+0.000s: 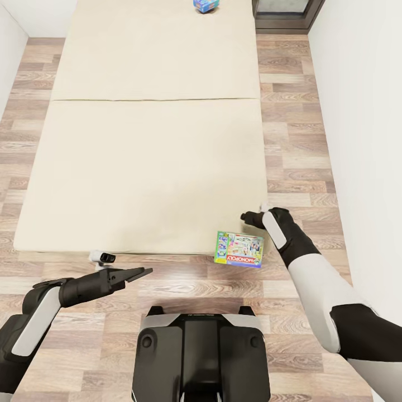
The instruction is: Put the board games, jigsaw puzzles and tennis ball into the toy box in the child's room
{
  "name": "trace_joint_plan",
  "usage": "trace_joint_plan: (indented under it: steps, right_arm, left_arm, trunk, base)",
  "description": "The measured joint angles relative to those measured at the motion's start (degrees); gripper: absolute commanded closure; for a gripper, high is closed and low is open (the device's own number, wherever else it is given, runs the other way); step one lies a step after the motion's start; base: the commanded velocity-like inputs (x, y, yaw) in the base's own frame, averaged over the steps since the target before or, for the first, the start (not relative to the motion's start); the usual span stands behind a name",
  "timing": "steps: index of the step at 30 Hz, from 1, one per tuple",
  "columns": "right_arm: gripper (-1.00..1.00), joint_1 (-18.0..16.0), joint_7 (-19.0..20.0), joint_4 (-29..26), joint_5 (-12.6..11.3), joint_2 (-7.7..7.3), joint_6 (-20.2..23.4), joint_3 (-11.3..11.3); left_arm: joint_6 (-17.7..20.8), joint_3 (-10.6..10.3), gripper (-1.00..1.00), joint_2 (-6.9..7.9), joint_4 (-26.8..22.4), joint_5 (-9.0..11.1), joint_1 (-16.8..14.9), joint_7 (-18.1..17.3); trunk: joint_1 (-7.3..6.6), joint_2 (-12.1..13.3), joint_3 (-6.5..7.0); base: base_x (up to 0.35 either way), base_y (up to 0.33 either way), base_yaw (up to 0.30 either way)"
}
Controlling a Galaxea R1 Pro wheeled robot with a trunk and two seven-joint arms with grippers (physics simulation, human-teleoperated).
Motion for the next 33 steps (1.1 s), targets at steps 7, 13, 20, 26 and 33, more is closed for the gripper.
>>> trace_joint_plan:
  steps: [7,13,20,26,33]
  right_arm:
    - [-1.0,3.11,0.01,-9.81,-0.51,-0.21,4.67,-0.32]
    - [-1.0,5.14,0.02,-14.14,-0.64,-0.29,6.47,-0.37]
    - [-1.0,14.61,2.22,-30.4,-2.77,-0.47,13.09,-3.05]
    - [-1.0,28.31,10.01,-45.81,-8.74,-1.05,17.43,-11.18]
    - [-1.0,43.32,31.58,-49.82,-13.27,-2.81,14.21,-21.06]
  left_arm:
    - [0.0,0.01,-1.0,0.0,-0.01,0.0,0.0,0.0]
    - [0.01,0.02,-1.0,0.0,-0.01,0.01,0.0,0.0]
    - [0.01,0.31,-1.0,0.03,-0.02,0.01,0.01,-0.06]
    - [0.01,0.55,-1.0,0.08,-0.02,0.01,0.03,-0.08]
    - [0.01,0.61,-1.0,0.09,-0.03,0.02,0.01,-0.14]
  trunk:
    - [0.0,0.0,0.27]
    - [0.0,0.0,0.76]
    - [-0.02,-0.01,1.37]
    - [-0.01,0.0,1.91]
    - [-0.01,0.0,2.53]
  base:
    - [0.0,0.0,-0.015]
    - [0.0,0.0,-0.059]
    - [0.0,0.0,-0.068]
    - [0.0,0.0,-0.066]
    - [0.0,0.0,-0.019]
